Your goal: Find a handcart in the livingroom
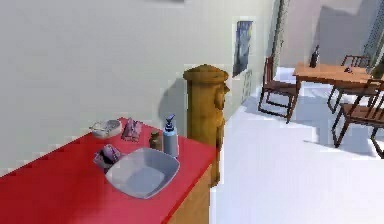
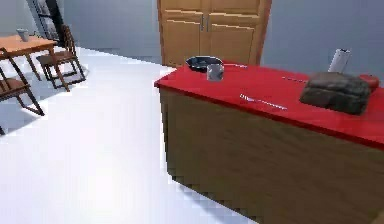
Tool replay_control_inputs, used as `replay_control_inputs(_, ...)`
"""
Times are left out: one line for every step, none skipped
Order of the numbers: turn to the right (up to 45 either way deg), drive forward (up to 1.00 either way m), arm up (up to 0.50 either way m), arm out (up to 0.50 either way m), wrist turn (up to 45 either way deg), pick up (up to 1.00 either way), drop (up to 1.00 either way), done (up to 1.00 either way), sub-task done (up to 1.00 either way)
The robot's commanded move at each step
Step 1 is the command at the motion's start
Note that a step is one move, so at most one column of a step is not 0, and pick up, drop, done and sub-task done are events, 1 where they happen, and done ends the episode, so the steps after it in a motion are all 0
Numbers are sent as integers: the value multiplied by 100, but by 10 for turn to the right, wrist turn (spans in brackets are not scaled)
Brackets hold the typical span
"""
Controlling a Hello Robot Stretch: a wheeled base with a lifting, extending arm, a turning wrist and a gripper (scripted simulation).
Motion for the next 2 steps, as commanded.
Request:
replay_control_inputs(450,0,0,0,0,0,0,0,0)
replay_control_inputs(450,0,0,0,0,0,0,0,0)
